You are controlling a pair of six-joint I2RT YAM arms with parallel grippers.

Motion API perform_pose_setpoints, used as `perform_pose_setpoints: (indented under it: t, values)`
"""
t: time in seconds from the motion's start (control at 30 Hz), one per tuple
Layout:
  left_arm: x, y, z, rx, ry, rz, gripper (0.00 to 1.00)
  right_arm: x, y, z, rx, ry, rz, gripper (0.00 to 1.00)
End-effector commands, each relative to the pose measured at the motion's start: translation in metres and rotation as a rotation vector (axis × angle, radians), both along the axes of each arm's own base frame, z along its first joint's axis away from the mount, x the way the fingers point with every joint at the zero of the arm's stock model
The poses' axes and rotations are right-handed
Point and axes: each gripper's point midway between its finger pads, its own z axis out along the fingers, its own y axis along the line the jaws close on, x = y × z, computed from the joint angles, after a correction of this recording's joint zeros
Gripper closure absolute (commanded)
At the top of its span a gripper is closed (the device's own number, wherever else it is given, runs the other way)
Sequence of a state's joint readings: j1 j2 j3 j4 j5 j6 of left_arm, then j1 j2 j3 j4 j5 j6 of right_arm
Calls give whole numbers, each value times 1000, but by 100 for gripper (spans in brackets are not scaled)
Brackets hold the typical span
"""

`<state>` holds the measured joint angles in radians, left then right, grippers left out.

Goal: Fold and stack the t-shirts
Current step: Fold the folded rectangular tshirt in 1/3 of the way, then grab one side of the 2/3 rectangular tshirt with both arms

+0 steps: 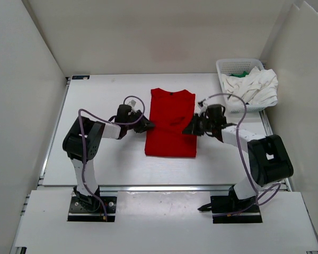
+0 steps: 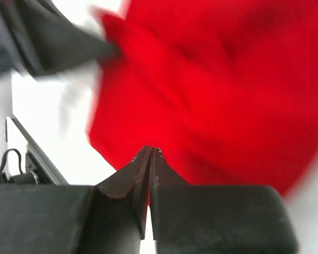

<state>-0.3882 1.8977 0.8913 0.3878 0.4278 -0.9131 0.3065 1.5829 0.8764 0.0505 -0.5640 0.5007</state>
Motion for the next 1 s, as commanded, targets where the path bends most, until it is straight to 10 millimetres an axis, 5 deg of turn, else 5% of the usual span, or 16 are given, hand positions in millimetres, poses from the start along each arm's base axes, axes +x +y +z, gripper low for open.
perform_pose_setpoints:
  t: [0.0,0.23,0.5,0.63,0.77,0.97]
  values:
    - [22,16,4,-19,-20,50,66,-25,-24,-31,23,63,-73,100]
    - [20,30,3,-58,-27,88,63,-50,-55,-85,-69,193,-147,100]
    - [-7,46,63,-48,-174,106,54,-50,-49,-39,-19,70,-121,93]
    - [-49,65,44,146,-172,113,47,-71,-57,-36,-10,44,-139,75]
    - [-94,82,3,304,-101,47,42,-94,-61,-51,-52,78,-129,68]
    - [-133,84,-30,373,-39,-38,34,-115,-67,-81,-81,153,-145,63]
